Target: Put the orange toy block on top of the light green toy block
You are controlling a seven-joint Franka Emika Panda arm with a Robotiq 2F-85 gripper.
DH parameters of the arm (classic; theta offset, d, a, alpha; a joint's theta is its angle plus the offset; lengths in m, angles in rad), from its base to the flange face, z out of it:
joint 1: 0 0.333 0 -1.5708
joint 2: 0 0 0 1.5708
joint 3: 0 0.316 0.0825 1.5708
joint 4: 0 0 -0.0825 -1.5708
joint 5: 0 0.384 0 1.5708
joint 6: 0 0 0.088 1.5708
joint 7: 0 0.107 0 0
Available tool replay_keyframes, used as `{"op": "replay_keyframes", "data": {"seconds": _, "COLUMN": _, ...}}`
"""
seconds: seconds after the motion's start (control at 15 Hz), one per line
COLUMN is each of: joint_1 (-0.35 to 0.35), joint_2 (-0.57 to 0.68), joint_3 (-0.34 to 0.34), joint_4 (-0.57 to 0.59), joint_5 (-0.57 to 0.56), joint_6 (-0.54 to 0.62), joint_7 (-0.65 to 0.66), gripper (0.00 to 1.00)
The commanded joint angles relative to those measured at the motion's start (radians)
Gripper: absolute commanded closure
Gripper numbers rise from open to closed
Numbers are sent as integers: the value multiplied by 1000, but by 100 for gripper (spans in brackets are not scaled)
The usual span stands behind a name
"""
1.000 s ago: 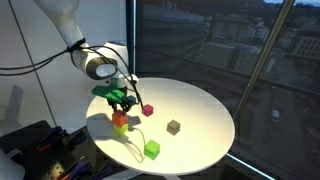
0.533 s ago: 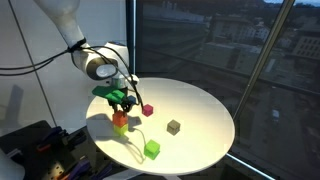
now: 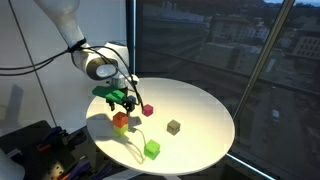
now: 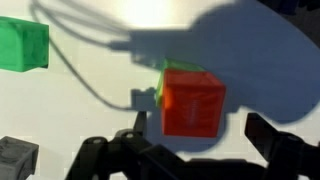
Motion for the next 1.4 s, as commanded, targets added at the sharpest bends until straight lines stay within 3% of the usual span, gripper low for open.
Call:
{"op": "replay_keyframes", "data": {"seconds": 0.0, "joint_1": -15, "joint_2": -16, "joint_3": 8, "joint_4": -7, "joint_5": 3, "joint_6": -3, "joint_7": -17, "gripper": 0}}
{"op": "replay_keyframes", "data": {"seconds": 1.33, "joint_1": 55, "joint_2": -161, "joint_3": -2, "joint_4": -23, "joint_5": -23, "joint_6": -183, "joint_7": 99, "gripper": 0}}
